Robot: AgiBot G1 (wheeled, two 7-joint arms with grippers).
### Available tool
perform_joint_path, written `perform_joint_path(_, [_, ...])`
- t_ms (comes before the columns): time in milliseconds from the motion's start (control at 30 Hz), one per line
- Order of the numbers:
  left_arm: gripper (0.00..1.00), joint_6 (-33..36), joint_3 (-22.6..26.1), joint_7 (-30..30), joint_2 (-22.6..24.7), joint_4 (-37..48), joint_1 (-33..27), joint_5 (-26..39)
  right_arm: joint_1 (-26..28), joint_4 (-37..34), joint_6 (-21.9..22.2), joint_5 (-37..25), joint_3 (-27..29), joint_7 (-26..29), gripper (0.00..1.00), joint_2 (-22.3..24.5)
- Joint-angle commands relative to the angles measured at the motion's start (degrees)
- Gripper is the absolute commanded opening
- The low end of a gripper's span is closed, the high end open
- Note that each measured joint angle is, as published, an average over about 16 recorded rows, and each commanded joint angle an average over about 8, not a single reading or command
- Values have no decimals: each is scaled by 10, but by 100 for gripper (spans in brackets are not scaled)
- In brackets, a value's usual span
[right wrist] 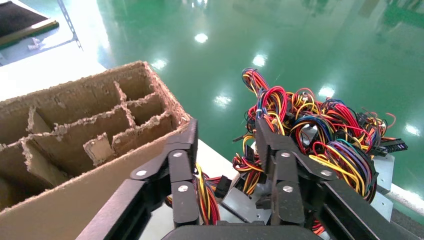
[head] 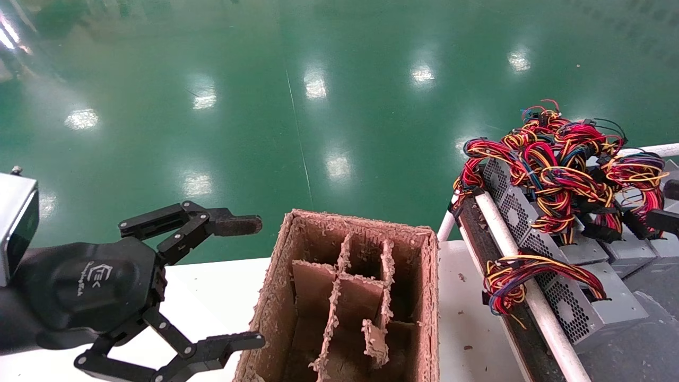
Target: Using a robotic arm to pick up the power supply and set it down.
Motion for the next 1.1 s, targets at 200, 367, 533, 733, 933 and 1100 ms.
perform_joint_path(200, [100,0,0,0,0,0,0,0,0,-1,-10,10,1,4,100,-8])
perform_joint_path(367, [100,0,0,0,0,0,0,0,18,8,-12,-1,-9,9,100,-27])
perform_joint_path(533, [100,0,0,0,0,1,0,0,42,20,-20,-15,-21,19,100,-53])
perform_joint_path(733, [100,0,0,0,0,1,0,0,71,35,-29,-32,-36,30,100,-84])
perform_joint_path(933, [100,0,1,0,0,1,0,0,100,49,-39,-50,-50,41,100,-115])
perform_joint_path(1100, [100,0,1,1,0,1,0,-1,125,62,-47,-64,-63,50,100,-141])
